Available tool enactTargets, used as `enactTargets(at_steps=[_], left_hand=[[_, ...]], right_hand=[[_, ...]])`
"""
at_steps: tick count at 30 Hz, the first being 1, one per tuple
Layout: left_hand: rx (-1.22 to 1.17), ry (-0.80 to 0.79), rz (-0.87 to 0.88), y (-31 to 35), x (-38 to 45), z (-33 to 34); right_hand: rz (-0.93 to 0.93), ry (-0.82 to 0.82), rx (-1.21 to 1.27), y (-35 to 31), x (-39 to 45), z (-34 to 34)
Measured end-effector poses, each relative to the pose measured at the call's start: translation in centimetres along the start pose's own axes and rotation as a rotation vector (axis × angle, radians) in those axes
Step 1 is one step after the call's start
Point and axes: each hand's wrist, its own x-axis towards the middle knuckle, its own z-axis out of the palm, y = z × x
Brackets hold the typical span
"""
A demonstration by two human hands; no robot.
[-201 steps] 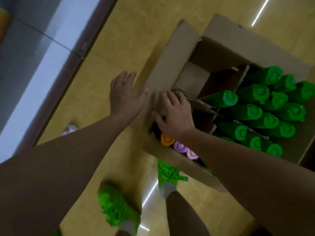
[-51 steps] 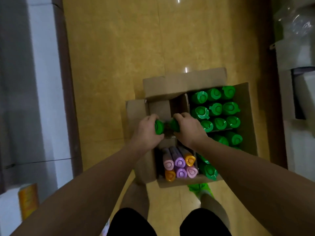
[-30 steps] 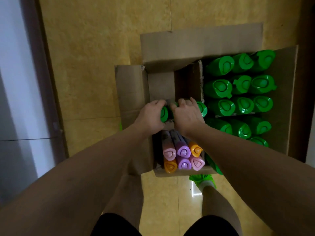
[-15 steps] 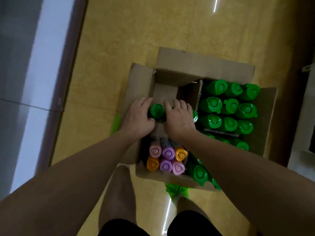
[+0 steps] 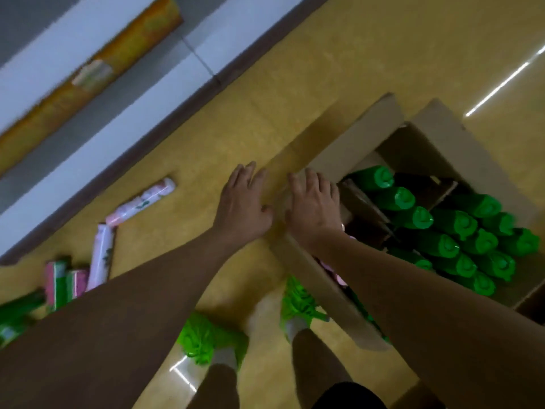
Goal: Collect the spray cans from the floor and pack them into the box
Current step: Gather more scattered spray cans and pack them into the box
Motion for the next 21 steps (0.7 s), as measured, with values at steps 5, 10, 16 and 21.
enactTargets(at_steps=[5, 10, 16, 21], left_hand=[[-0.088, 0.077, -0.184, -9.3, -6.1, -1.1], [-0.174, 0.153, -0.388, -17.7, -14.0, -0.7], [-0.370, 0.287, -0.665, -25.4, -22.9, 0.4], [-0.438, 0.377, -0.807, -30.7, -29.4, 1.3]], right_hand=[[-0.206, -0.027, -0.138, -9.7, -1.1, 3.3], [-0.407, -0.039, -0.274, -17.9, -4.1, 7.3], [-0.573, -0.097, -0.354, -26.9, -7.2, 11.7], [-0.706, -0.109, -0.435, -33.4, -10.2, 15.7]])
